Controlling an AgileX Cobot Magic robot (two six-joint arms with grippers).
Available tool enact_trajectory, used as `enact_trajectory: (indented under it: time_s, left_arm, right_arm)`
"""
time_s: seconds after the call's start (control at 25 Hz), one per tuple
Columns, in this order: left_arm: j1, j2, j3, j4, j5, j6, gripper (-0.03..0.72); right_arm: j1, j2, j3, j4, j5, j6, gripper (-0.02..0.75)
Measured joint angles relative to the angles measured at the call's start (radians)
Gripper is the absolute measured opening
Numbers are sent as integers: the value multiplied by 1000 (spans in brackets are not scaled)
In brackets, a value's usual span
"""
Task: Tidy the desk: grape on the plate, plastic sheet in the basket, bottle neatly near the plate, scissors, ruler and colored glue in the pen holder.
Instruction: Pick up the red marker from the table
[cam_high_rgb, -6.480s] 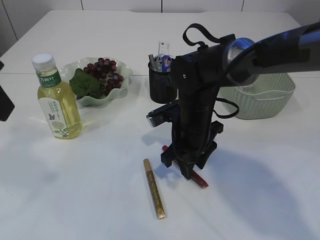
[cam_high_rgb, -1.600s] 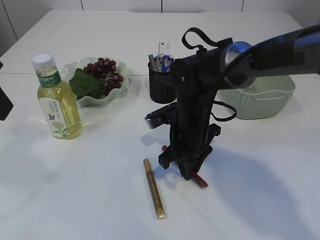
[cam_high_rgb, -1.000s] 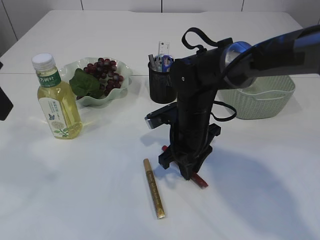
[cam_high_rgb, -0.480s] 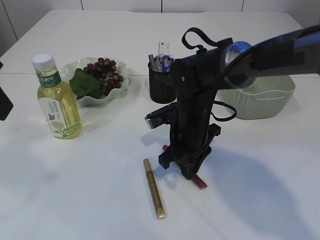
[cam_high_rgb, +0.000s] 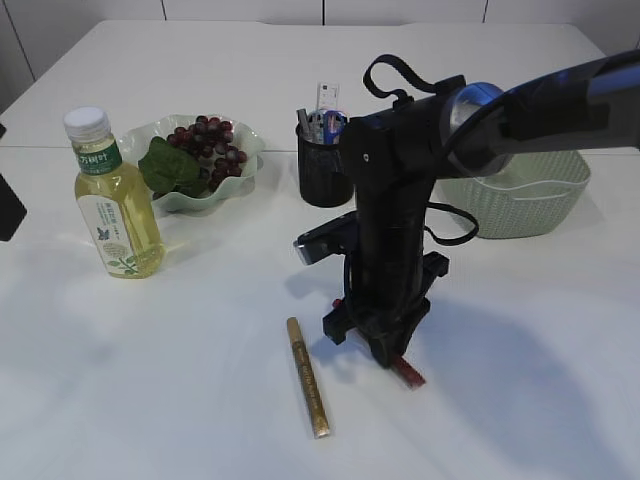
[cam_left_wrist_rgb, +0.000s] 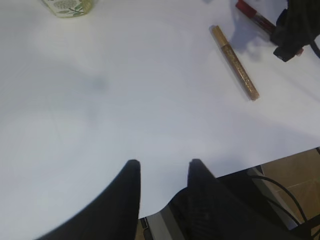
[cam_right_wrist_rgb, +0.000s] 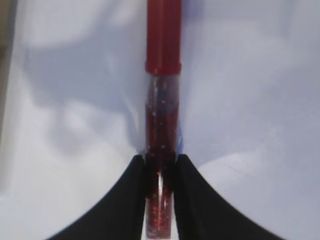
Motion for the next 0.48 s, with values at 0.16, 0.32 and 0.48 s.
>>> enact_trajectory:
  time_s: [0.16,0.32,0.48]
  left_arm:
    - [0,0,0,0,0,0,239]
    - [0,0,0,0,0,0,239]
    - [0,0,0,0,0,0,239]
  right_arm:
    - [0,0,0,0,37,0,164]
    - [0,0,0,0,39,8,164]
    - [0,0,0,0,39,38,164]
